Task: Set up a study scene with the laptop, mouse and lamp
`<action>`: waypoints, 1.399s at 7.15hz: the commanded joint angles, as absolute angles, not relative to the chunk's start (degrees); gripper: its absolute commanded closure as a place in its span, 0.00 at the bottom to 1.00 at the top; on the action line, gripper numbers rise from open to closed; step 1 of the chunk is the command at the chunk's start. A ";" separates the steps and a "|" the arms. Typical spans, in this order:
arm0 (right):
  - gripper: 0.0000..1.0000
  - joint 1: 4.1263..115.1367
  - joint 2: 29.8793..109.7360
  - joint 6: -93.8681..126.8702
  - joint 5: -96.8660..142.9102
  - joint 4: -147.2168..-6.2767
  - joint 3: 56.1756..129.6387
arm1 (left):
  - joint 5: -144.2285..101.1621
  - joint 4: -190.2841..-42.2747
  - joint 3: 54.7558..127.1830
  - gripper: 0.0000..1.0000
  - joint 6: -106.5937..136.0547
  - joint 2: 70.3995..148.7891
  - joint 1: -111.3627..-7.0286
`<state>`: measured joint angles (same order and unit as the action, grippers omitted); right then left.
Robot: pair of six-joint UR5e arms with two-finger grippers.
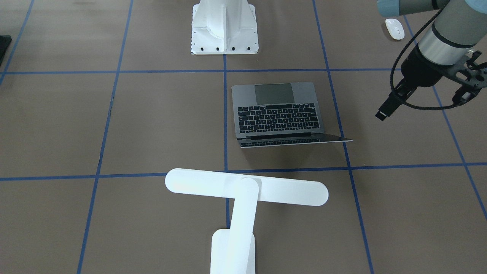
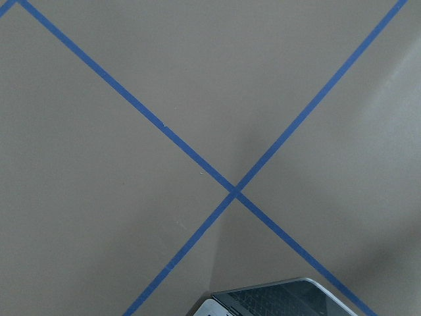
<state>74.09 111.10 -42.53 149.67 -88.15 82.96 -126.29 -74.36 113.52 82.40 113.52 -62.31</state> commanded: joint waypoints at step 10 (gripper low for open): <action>0.07 73.04 113.55 -42.71 149.85 -88.24 82.79 | -125.33 -74.27 115.05 0.00 82.62 113.73 -61.52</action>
<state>73.11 113.51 -42.71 149.84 -88.22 82.85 -125.36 -74.27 114.99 82.62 113.73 -61.52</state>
